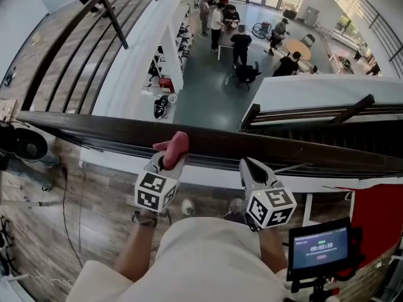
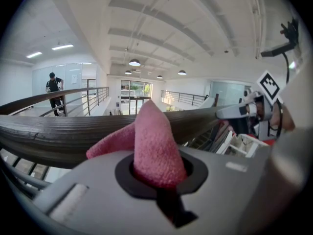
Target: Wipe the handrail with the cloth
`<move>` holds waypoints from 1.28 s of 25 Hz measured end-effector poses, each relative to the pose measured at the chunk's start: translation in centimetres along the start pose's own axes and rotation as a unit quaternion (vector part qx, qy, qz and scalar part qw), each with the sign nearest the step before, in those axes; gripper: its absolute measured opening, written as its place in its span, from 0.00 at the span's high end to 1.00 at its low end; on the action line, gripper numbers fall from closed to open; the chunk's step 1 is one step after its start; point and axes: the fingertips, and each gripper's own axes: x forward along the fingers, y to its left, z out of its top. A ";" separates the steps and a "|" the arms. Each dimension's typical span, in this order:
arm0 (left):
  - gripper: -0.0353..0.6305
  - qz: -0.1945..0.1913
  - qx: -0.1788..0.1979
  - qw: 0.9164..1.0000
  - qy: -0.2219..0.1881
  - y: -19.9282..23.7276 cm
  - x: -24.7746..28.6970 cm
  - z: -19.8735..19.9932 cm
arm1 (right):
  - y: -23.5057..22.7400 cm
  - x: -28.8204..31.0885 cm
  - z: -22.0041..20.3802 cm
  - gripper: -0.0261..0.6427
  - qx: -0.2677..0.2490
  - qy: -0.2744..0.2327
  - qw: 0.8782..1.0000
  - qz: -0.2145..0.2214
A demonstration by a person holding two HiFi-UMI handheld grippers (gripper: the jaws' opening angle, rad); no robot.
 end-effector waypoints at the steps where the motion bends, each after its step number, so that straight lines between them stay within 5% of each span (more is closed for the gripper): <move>1: 0.89 -0.001 -0.001 1.000 0.000 -0.1 0.0 -0.1 | 0.1 0.0 0.0 0.96 0.000 0.000 1.000 0.001; 32: 0.89 -0.016 -0.017 1.000 0.008 -6.3 4.0 1.3 | -2.6 0.0 0.6 0.96 -0.051 0.013 0.996 0.074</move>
